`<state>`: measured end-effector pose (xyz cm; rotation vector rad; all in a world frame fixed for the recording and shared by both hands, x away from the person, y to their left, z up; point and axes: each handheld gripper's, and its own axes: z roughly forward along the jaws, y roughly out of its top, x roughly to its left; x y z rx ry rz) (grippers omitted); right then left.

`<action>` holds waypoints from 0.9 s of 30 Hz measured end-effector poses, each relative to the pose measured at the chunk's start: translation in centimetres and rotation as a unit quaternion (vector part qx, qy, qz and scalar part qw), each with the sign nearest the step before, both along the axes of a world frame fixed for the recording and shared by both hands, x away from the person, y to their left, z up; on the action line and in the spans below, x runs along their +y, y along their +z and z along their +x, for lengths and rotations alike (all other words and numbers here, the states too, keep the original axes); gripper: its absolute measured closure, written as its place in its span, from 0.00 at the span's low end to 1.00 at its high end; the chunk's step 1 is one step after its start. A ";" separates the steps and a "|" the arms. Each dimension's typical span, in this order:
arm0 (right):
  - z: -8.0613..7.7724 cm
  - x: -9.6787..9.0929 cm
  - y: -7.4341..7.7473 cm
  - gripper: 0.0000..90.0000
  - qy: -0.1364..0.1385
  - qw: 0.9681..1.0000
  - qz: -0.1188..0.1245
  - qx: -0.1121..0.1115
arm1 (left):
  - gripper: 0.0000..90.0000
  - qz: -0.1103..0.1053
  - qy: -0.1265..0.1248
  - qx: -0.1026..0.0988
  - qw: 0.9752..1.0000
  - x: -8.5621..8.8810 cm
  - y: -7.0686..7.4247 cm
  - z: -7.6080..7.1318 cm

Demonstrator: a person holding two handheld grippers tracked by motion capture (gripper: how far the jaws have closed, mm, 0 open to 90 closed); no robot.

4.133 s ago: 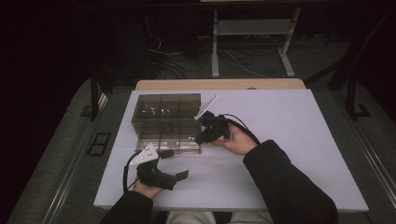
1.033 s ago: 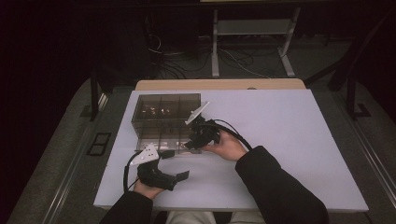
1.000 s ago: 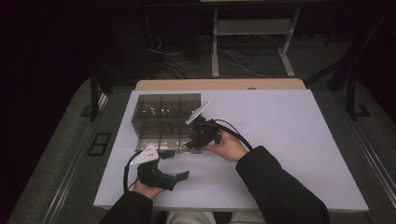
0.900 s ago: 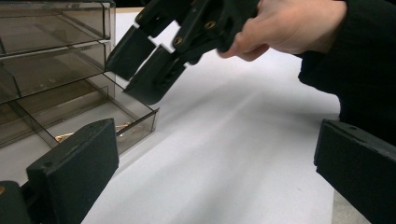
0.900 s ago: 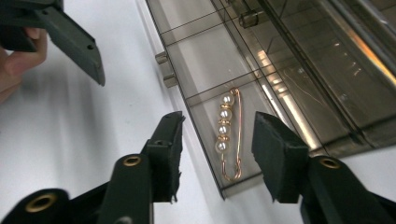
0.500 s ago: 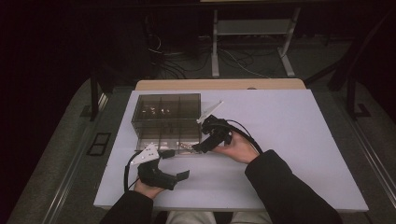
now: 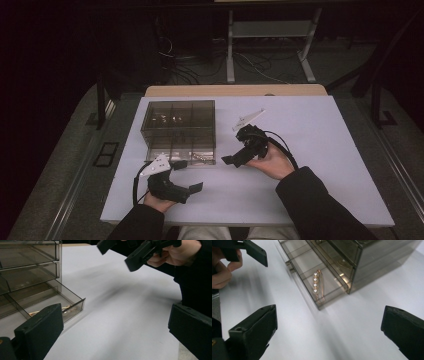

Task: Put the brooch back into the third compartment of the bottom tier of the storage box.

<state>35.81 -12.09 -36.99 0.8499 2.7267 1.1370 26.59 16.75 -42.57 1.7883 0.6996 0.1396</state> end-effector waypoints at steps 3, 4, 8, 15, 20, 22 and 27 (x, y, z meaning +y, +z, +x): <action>-0.3 -0.9 0.2 0.00 -0.003 1.000 0.004 -0.002 | 0.00 -0.001 0.001 0.000 1.000 0.0 0.0 0.0; -0.5 -1.3 0.2 0.00 -0.007 1.000 0.005 -0.003 | 0.00 0.000 0.001 0.000 1.000 0.0 0.0 0.0; -1.0 -2.4 0.4 0.00 -0.014 1.000 0.007 -0.007 | 0.00 -0.001 0.002 0.001 1.000 0.0 0.0 0.0; -2.0 -4.6 0.3 0.00 -0.029 0.999 0.014 -0.011 | 0.00 0.000 0.002 0.001 1.000 0.0 0.0 0.0; -2.8 -6.3 0.1 0.00 -0.045 0.999 0.024 -0.014 | 0.00 0.000 0.003 0.001 1.000 0.0 0.0 -0.1; -3.1 -7.0 -0.2 0.00 -0.053 0.998 0.028 -0.012 | 0.00 0.000 0.003 0.001 1.000 0.0 0.0 -0.1; -4.0 -8.8 -0.8 0.00 -0.074 0.997 0.034 -0.013 | 0.00 0.000 0.006 0.001 1.000 0.0 0.0 -0.1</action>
